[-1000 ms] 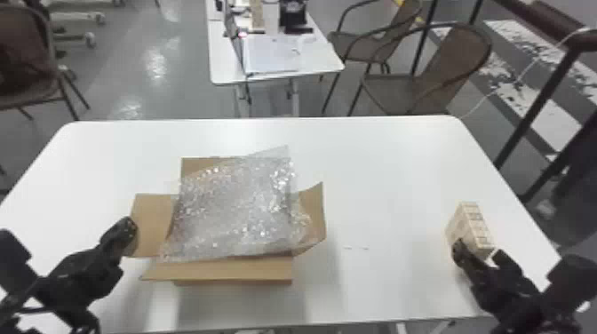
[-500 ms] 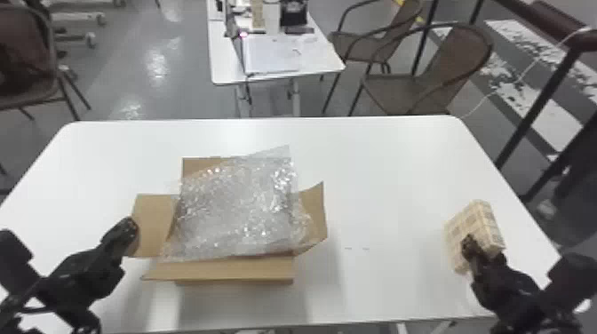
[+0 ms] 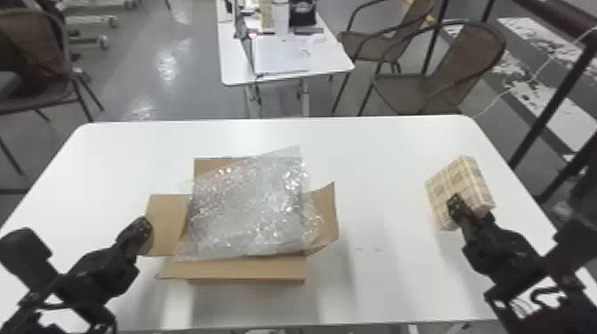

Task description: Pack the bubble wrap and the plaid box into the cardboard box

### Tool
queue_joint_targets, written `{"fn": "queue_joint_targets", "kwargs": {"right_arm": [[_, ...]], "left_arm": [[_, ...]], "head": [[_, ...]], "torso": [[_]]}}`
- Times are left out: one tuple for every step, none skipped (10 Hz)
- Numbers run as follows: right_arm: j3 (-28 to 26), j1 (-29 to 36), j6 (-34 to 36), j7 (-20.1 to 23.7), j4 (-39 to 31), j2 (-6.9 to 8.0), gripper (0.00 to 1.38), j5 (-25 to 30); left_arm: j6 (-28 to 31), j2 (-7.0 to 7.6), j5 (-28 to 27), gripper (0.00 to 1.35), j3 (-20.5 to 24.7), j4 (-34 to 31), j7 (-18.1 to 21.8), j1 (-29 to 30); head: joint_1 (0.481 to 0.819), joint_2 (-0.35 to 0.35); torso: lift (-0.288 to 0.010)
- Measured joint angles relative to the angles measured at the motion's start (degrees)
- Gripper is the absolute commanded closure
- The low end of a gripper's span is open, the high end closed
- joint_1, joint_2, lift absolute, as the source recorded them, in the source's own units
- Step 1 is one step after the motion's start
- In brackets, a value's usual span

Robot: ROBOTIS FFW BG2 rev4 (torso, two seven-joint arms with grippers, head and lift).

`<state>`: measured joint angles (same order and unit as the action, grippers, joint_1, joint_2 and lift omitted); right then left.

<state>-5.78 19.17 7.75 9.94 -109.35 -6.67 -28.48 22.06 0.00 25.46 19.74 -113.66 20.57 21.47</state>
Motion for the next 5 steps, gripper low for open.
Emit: {"fn": "queue_joint_targets", "kwargs": {"right_arm": [[1.41, -2.53, 3.77, 1.89, -2.39, -0.03, 1.27, -0.46], [2.67, -5.47, 7.71, 4.78, -3.98, -0.24, 1.27, -0.52], [4.51, -8.47, 10.68, 6.62, -4.42, -0.93, 1.27, -0.37], [6.96, -11.22, 12.63, 7.63, -4.21, -1.91, 1.27, -0.80], [9.07, -14.07, 14.83, 10.18, -3.35, -2.57, 1.27, -1.56]], "left_arm": [[0.01, 0.00, -0.06, 1.22, -0.17, 0.01, 0.00, -0.08], [0.17, 0.00, -0.12, 1.22, -0.30, 0.03, 0.00, -0.22], [0.36, 0.00, -0.22, 1.22, -0.40, 0.08, 0.00, -0.33], [0.44, 0.00, -0.37, 1.22, -0.49, 0.10, 0.00, -0.46], [0.53, 0.00, -0.53, 1.22, -0.56, 0.11, 0.00, -0.61]], "head": [[0.695, 0.077], [0.695, 0.116], [0.695, 0.148], [0.695, 0.179], [0.695, 0.214]], "torso": [[-0.122], [-0.122], [-0.122], [-0.122], [-0.122]]}}
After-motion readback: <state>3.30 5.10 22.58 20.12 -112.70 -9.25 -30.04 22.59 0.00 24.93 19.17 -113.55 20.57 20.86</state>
